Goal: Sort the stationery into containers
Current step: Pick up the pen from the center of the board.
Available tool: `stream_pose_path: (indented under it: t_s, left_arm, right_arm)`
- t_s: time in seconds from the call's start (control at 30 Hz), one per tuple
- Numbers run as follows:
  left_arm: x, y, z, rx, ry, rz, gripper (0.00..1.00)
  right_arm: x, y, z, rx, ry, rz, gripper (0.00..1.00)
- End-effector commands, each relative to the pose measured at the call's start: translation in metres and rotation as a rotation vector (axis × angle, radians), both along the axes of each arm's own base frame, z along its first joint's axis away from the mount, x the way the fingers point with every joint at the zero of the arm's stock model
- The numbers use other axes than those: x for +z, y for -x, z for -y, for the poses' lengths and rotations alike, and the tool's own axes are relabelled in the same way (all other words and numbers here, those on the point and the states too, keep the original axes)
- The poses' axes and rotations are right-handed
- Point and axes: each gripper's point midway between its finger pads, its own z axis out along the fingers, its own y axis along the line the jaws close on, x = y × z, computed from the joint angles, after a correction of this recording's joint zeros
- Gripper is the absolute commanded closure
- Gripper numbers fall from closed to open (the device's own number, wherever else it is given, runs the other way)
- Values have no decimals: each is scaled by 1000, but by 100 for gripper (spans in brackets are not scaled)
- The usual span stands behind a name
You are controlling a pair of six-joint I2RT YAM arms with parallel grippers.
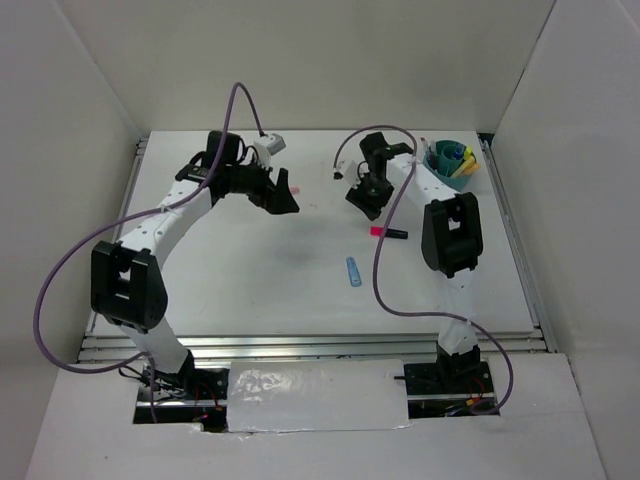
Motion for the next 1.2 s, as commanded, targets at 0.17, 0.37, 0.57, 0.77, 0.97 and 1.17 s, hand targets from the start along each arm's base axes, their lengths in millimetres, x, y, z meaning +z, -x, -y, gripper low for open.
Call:
stream_pose_path:
  t_s: [0.17, 0.37, 0.57, 0.77, 0.97, 1.17]
  left_arm:
    - [1, 19, -22, -49, 24, 13, 1]
    - [-5, 16, -26, -44, 53, -24, 2]
    - [-8, 17, -27, -43, 66, -40, 2]
    - [-7, 19, -28, -47, 68, -35, 2]
    - [-7, 21, -27, -56, 76, -37, 2]
    - [-12, 22, -27, -64, 70, -48, 2]
  right_arm:
    - [-5, 15, 13, 105, 167, -44, 36]
    - [-17, 28, 7, 144, 195, -87, 23]
    - [-21, 37, 1, 179, 194, -108, 26]
    - [-34, 43, 6, 207, 215, -148, 32]
    - [-43, 43, 6, 234, 228, -152, 37]
    - [-54, 47, 5, 241, 241, -175, 38]
